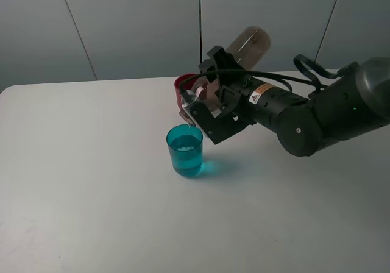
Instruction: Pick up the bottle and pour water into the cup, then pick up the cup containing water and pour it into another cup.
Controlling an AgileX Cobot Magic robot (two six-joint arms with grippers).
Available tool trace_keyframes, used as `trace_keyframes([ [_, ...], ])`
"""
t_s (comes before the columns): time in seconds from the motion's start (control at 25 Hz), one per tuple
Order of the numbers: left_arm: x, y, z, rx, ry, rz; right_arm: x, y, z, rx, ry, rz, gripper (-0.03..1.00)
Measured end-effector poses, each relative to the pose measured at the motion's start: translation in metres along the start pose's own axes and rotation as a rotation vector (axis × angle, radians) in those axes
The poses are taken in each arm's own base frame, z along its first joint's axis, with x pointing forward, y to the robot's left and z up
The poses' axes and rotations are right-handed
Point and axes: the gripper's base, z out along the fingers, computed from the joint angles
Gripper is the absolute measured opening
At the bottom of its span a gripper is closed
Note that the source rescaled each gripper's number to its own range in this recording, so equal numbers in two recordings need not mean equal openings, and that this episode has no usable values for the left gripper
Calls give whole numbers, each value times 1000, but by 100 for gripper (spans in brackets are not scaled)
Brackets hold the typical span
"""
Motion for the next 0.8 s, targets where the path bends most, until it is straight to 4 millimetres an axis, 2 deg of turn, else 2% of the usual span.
trace_keyframes([
  [0.4, 0, 0, 0, 0, 0, 0, 2, -4, -1, -12, -1, 28, 4],
  [0.64, 0, 0, 0, 0, 0, 0, 17, -44, -10, -3, -7, 411, 4],
  [0.8, 0, 0, 0, 0, 0, 0, 21, -55, -16, -5, -49, 691, 4],
])
